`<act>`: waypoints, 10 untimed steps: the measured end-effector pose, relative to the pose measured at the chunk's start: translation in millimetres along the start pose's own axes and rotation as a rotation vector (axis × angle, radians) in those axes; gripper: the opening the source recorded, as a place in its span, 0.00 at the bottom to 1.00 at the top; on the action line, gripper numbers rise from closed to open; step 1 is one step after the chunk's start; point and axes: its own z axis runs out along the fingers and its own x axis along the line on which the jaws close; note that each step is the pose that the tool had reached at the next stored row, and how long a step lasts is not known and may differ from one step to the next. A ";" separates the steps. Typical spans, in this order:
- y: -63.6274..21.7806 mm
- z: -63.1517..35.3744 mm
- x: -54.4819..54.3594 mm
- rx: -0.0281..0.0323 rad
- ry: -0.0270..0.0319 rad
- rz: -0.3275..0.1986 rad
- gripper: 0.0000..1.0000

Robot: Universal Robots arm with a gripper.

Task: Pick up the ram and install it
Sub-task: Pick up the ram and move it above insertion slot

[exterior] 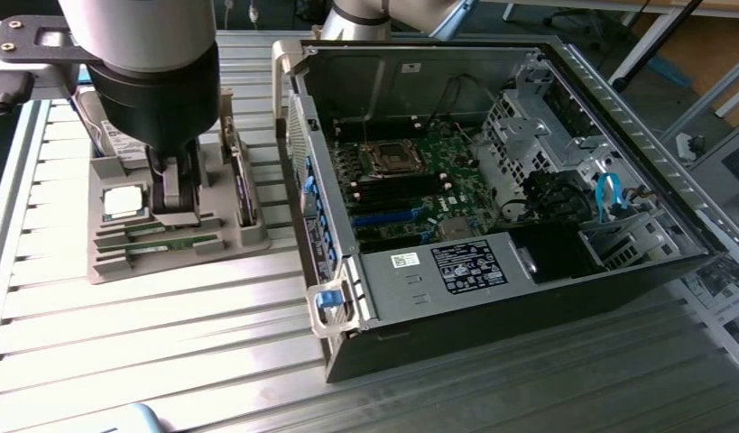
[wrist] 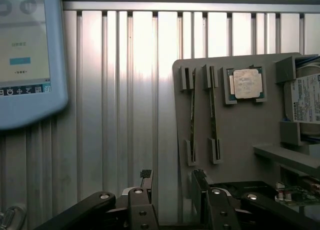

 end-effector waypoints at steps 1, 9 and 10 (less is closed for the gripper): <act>0.0 0.2 0.0 0.0000 0.0000 0.000 0.44; -0.1 1.7 0.1 0.0000 0.0000 0.000 0.44; -0.1 1.9 0.1 0.0000 0.0000 0.000 0.44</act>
